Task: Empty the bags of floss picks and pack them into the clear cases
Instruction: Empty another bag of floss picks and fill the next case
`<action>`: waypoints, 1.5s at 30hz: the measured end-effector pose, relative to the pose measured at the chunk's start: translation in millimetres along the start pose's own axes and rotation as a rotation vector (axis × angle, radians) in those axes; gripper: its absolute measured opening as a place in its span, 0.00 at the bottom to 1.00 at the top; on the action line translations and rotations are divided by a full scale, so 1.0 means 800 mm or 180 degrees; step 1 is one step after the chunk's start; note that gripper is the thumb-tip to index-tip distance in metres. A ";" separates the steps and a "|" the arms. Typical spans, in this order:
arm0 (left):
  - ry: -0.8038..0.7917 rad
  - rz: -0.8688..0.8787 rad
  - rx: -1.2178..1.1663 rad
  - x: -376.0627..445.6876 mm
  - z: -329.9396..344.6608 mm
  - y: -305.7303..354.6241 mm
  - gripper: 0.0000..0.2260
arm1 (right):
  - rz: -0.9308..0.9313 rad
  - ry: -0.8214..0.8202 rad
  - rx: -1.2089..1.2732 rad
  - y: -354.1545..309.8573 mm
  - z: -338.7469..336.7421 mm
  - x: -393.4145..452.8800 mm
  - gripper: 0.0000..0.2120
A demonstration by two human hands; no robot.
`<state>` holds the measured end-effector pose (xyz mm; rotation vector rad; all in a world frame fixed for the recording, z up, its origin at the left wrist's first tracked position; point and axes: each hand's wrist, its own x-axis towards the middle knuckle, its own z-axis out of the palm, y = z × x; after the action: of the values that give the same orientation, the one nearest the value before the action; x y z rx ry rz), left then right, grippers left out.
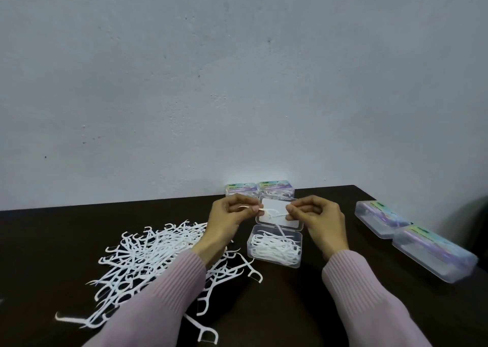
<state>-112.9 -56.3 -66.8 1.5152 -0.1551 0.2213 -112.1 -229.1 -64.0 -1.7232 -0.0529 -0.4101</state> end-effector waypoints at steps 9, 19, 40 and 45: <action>-0.0010 -0.0133 0.0057 -0.002 0.005 -0.009 0.06 | 0.0172 -0.0209 0.0583 -0.006 -0.002 0.001 0.11; -0.0270 0.0144 0.1125 -0.007 0.012 -0.020 0.04 | 0.0235 -0.0011 0.1298 -0.008 -0.009 0.004 0.11; 0.0368 0.0550 0.0204 0.007 0.012 -0.003 0.03 | -0.0008 -0.0642 -0.0123 -0.004 0.002 -0.002 0.07; 0.0243 0.0597 0.0839 0.005 0.006 -0.004 0.02 | 0.0089 -0.0517 -0.0495 0.001 -0.004 0.000 0.08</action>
<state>-107.9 -60.9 -69.0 1.7520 -0.2137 0.4635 -112.4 -232.4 -64.2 -1.9062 -0.1169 -0.2583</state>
